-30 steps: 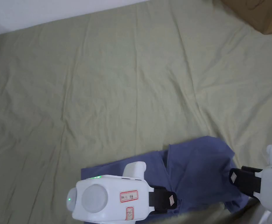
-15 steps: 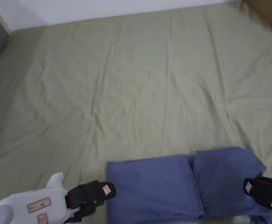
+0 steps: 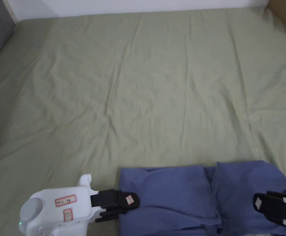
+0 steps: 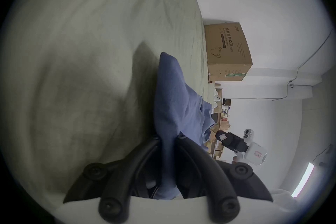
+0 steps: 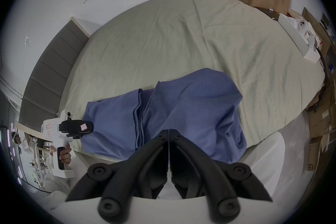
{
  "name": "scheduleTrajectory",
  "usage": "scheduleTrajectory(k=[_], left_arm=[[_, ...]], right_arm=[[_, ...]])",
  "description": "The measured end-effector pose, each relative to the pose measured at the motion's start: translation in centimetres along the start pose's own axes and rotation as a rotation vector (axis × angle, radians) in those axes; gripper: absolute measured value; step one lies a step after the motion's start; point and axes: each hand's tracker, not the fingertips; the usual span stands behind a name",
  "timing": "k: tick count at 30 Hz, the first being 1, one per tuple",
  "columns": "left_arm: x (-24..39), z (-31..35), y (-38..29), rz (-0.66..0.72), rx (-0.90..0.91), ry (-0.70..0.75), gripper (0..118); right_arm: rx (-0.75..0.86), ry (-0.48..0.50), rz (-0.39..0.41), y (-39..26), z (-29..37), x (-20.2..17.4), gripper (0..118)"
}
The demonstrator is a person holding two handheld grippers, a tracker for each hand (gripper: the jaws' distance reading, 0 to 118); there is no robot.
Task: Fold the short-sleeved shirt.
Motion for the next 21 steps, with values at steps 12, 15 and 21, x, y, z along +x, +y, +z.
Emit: scheduleTrajectory(k=[12,15,21], left_arm=[[-0.5,14.5,2.3,-0.076,0.111,0.316,8],[3.1,15.8,1.7,-0.093,0.170,0.371,8],[13.1,12.7,0.3,-0.256,0.172,0.292,8]], right_arm=[[-0.006,0.040,0.051,0.7,-0.8,-2.0,1],[-0.014,0.048,0.046,0.3,-1.0,-1.9,1],[-0.019,0.058,0.026,0.0,-0.9,-1.0,1]])
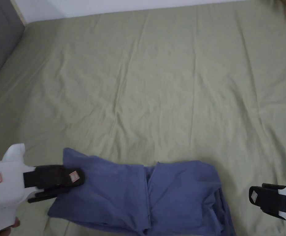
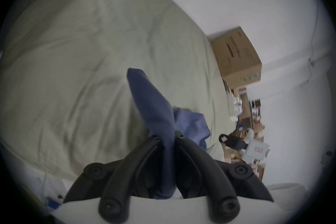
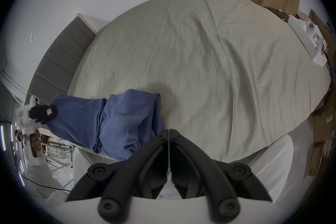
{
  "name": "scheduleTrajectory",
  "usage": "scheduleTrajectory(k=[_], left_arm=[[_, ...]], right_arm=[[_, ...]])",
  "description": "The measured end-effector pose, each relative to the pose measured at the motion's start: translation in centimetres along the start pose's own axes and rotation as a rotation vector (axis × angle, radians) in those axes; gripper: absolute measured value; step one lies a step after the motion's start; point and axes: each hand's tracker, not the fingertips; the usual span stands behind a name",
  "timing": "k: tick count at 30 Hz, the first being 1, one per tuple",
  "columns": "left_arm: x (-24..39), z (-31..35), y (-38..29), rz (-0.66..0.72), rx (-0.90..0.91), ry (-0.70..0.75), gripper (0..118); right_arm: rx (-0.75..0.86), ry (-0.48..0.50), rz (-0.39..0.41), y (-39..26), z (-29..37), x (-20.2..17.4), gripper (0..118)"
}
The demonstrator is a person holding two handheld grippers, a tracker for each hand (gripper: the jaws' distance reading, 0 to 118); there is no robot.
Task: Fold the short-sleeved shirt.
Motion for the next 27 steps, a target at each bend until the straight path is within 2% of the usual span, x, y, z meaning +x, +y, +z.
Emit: scheduleTrajectory(k=[2,4,7,10,11,12,13,14,16,17,20,22,23,24,26,27], left_arm=[[4.4,-1.4,0.1,-0.101,-0.032,0.033,8],[8.6,-4.0,-0.5,-0.185,-0.077,-0.004,8],[12.5,-9.2,-1.5,-0.247,-0.177,-0.067,8],[14.5,-15.4,-2.7,-0.249,-0.309,-0.105,9],[15.0,-17.3,-3.2,-0.257,-0.347,-0.104,17],[15.5,-19.4,-3.6,-0.299,-0.391,-0.092,17],[15.7,-21.3,-3.9,-0.303,-0.416,-0.059,22],[15.7,-22.8,-4.2,-0.280,-0.406,-0.039,35],[15.4,-24.5,-4.5,-0.215,-0.437,-0.022,89],[15.3,-24.7,-4.5,-0.213,-0.447,-0.031,104],[15.0,-22.6,-3.9,-0.226,-0.404,-0.052,103],[14.5,-20.4,-3.6,-0.238,-0.330,0.003,100],[14.1,-19.5,-3.4,-0.244,-0.295,0.026,88],[13.6,-18.5,-3.2,-0.239,-0.253,0.056,67],[12.9,-17.5,-3.4,-0.246,-0.204,0.091,9],[12.6,-17.6,-3.6,-0.247,-0.214,0.106,9]], right_arm=[[0.010,0.002,-0.012,-0.1,0.2,0.6,1],[0.018,0.010,-0.034,-0.1,0.4,1.5,1],[0.028,0.006,-0.071,-0.4,0.8,2.9,1],[0.038,-0.008,-0.109,-0.7,1.4,4.5,1],[0.042,-0.014,-0.123,-0.9,1.7,5.1,1],[0.046,-0.019,-0.136,-1.1,1.9,5.7,1],[0.050,-0.029,-0.153,-1.3,2.0,6.3,1],[0.051,-0.038,-0.170,-1.5,2.1,6.8,1],[0.052,-0.054,-0.200,-2.0,2.5,7.8,1],[0.054,-0.058,-0.211,-2.2,2.7,8.2,1],[0.055,-0.067,-0.225,-2.6,3.0,9.1,1],[0.050,-0.073,-0.230,-2.7,2.7,9.5,1],[0.049,-0.073,-0.232,-2.7,2.6,9.6,1],[0.048,-0.069,-0.235,-2.6,2.3,9.7,1],[0.047,-0.061,-0.237,-2.6,2.0,9.6,1],[0.045,-0.055,-0.237,-2.5,1.9,9.6,1]])
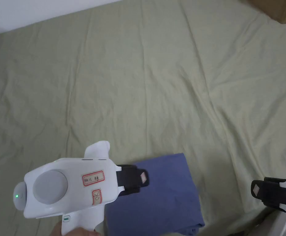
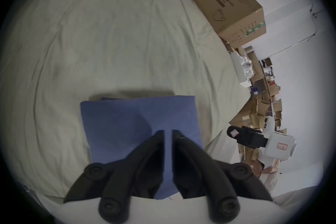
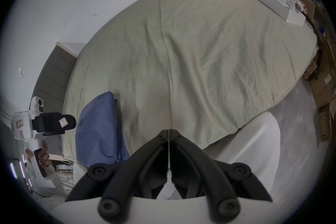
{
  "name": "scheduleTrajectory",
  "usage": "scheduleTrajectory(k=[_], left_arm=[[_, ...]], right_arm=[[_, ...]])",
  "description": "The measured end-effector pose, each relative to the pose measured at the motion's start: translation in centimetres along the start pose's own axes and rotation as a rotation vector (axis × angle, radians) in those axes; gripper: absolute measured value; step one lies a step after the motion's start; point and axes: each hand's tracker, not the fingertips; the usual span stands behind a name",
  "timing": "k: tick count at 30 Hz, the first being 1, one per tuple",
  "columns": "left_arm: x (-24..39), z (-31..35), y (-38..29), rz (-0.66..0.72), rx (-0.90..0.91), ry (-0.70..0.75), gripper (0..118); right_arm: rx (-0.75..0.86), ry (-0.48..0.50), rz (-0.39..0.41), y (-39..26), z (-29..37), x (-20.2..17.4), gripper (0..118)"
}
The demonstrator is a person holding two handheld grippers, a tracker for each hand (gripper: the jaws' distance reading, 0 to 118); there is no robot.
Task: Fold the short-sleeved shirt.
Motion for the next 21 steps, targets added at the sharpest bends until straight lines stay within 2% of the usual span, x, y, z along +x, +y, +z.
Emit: scheduleTrajectory(k=[4,7,13,14,17,21], left_arm=[[0.7,-2.1,-0.8,0.000,-0.055,-0.039,6],[2.9,-4.6,-1.4,-0.075,-0.103,-0.098,2],[5.6,-10.9,-3.3,-0.155,-0.279,-0.076,0],[5.7,-11.5,-3.4,-0.122,-0.300,-0.052,0],[5.8,-12.7,-3.4,-0.071,-0.304,-0.122,0],[7.3,-12.7,-3.6,-0.133,-0.304,-0.112,0]], right_arm=[[-0.007,0.019,0.004,0.0,-0.3,-0.2,1],[-0.005,0.025,-0.005,-0.3,-0.2,0.1,1],[0.007,0.011,-0.036,-0.6,0.5,1.1,1],[0.007,0.009,-0.038,-0.6,0.6,1.2,1],[0.014,-0.002,-0.035,-0.6,0.9,1.1,1],[0.014,0.001,-0.022,-0.5,0.9,0.4,1]])
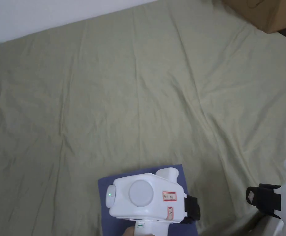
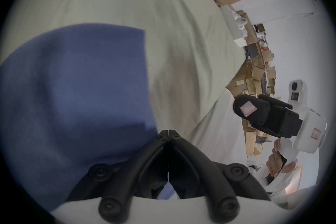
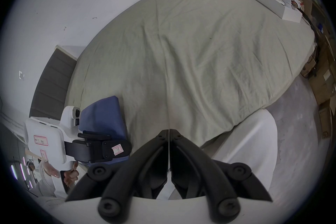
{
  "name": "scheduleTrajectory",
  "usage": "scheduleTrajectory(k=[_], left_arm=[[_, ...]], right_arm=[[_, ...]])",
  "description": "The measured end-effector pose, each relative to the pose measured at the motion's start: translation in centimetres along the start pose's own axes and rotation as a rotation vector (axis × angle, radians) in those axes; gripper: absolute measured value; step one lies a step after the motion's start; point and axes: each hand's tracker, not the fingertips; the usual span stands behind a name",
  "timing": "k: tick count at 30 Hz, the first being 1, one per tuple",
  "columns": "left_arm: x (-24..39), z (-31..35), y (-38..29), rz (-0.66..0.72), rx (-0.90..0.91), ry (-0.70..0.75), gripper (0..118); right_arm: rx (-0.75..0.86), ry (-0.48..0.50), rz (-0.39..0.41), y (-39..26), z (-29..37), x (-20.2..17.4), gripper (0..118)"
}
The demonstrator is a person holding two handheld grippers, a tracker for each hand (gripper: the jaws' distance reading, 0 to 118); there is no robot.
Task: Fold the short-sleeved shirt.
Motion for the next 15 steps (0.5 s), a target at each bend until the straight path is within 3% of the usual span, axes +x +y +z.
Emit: scheduleTrajectory(k=[6,12,13,15], left_arm=[[-1.9,5.8,-1.0,-0.001,0.101,-0.054,0],[-10.5,16.0,-5.8,0.281,0.389,-0.134,0],[-11.8,17.2,-6.9,0.300,0.414,-0.118,3],[-14.0,18.9,-9.0,0.316,0.454,-0.093,30]], right_arm=[[-0.025,0.036,0.104,0.2,-0.7,-3.4,1],[-0.089,0.078,0.317,0.8,-3.8,-10.3,1],[-0.108,0.076,0.360,0.6,-4.6,-11.6,1],[-0.132,0.087,0.433,0.1,-6.2,-13.6,1]])
